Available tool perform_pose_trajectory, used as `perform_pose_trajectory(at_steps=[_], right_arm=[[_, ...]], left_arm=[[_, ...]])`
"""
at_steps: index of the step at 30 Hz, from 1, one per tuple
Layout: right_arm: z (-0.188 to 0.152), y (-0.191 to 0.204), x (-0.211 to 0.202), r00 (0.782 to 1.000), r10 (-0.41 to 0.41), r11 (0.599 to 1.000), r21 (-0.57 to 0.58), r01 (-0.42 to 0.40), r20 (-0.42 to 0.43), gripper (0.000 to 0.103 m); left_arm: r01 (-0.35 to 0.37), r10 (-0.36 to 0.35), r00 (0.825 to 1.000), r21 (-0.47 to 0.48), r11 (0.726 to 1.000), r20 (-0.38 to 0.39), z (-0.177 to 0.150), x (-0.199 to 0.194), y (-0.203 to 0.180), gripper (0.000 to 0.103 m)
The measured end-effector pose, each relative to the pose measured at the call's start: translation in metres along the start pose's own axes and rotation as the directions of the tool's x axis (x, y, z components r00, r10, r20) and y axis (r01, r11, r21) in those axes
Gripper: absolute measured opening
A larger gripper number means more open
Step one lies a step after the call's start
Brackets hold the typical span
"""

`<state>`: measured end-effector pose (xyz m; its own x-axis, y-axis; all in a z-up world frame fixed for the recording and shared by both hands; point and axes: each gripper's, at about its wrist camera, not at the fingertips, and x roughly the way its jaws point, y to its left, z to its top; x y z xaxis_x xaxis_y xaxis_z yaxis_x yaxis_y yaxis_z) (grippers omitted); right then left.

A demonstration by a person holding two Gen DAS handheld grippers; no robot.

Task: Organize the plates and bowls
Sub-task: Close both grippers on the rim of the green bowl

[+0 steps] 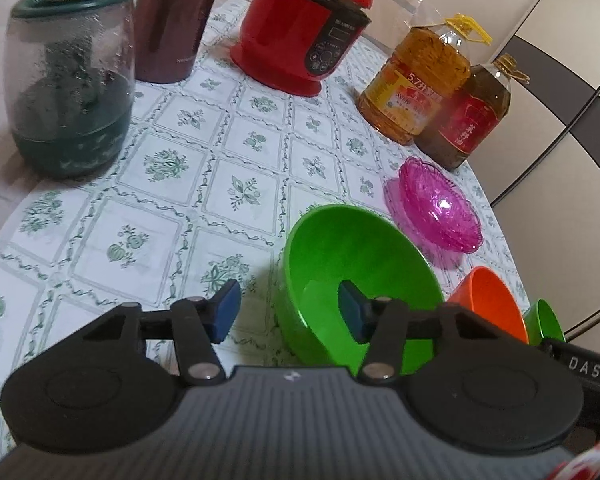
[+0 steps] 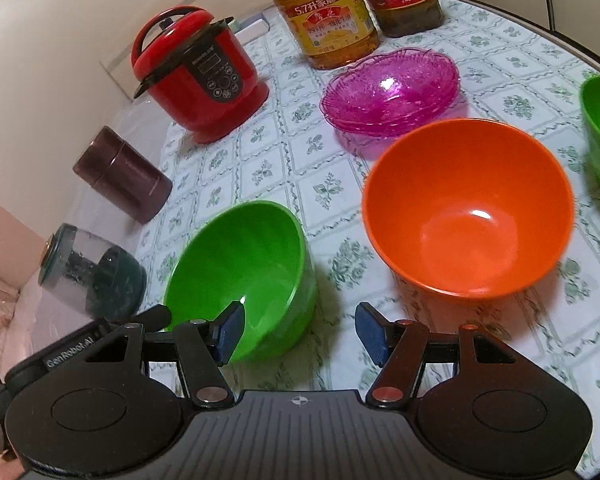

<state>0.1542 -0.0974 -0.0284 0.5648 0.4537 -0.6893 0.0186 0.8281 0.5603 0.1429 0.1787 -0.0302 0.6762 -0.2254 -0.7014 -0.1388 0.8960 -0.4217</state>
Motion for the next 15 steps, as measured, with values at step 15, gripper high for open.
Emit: perform_pose_trajectory(at_steps=[15], right_arm=[[0.004, 0.007, 0.029, 1.000, -0.022, 1.000, -0.008, 0.022, -0.022, 0.043]], left_arm=[[0.009, -0.009, 0.999, 0.008, 1.000, -0.033, 0.006, 0.030, 0.007, 0.023]])
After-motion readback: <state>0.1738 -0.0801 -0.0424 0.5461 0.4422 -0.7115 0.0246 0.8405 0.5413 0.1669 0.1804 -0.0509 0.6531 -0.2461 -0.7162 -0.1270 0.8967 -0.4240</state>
